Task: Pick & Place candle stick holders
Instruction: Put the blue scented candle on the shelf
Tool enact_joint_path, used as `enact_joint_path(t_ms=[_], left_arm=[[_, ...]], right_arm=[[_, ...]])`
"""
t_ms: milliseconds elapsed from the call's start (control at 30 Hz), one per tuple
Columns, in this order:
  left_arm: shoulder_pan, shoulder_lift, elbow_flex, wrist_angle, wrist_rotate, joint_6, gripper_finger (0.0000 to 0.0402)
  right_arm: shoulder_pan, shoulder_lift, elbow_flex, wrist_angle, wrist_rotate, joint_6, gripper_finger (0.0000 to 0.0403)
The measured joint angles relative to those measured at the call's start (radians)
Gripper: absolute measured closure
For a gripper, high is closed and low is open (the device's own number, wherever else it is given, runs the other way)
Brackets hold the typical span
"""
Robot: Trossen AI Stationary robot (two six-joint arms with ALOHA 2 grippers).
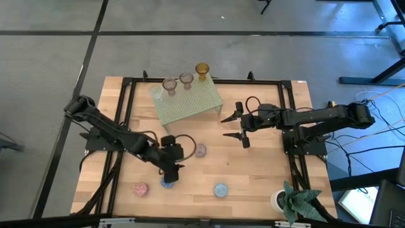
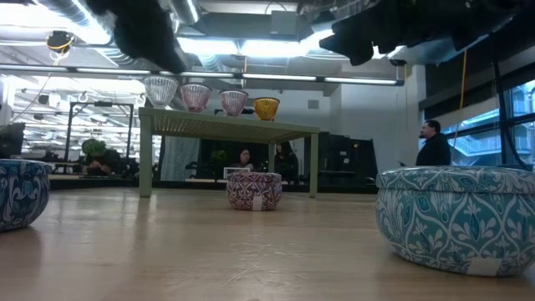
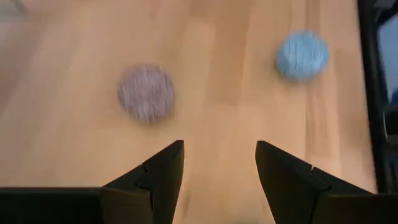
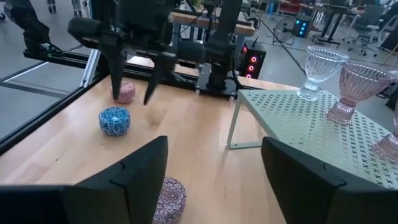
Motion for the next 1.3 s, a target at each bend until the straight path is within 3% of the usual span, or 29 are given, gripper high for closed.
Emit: enact_joint_path(t_ms=[133,367,533,800,1067,1300], left_arm=[[-0.022,0.062,0.115,-0.16,0.094,-0.127,0.0205],[-0.065,0.136,0.126,-0.186,0.246,-0.356,0.0193],[-0.085,0.195,0.126,-0.263,0.322,-0.427,0.0168],[-0.09,0.281,0.126,-0.286,0.418,-0.365,0.0125],[-0.09,0.32,0.126,-0.289,0.415,-0.321,0.0086],[-0.09,0.312,0.126,-0.292,0.412,-0.301,0.0082]], right_arm=[[0.0,0.0,0.0,0.009,0.0,-0.018,0.0139],[0.0,0.0,0.0,0.014,0.003,-0.052,0.0139],[0.0,0.0,0.0,0.038,0.002,-0.053,0.0139],[0.0,0.0,0.0,0.05,-0.007,-0.056,0.0139],[0.0,0.0,0.0,0.049,-0.008,-0.056,0.0139],[0.0,0.0,0.0,0.048,-0.008,-0.056,0.0139]])
